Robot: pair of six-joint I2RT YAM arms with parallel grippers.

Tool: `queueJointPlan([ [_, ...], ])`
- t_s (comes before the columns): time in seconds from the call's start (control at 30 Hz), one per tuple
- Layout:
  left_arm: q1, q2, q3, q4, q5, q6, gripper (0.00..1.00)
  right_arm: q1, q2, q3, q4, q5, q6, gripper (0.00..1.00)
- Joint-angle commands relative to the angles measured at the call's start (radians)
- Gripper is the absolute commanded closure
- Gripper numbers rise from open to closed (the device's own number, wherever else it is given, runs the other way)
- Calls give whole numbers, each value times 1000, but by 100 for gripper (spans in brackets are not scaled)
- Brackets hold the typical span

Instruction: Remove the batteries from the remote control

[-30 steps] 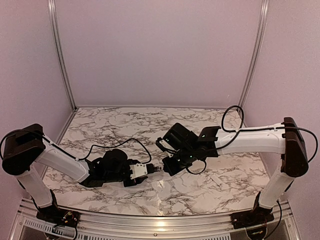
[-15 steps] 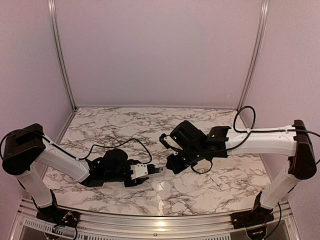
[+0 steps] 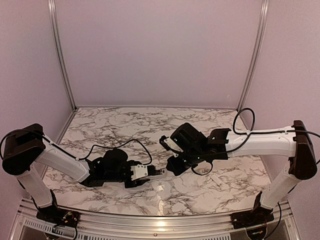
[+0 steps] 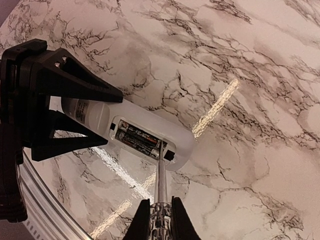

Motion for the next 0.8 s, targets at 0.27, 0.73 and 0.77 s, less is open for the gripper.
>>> queueJointPlan([
  [0.27,-6,1,30,12,9,-13,100,-6,-12,-28,27,-5,0,100],
  [0.73,-6,-13,24,13,29,-14,100,-6,-11,-36,57,-12,-6,100],
  [0.77,-6,-16,20,16,33,-15,100,-6,-16,-43,68,-12,-5,100],
])
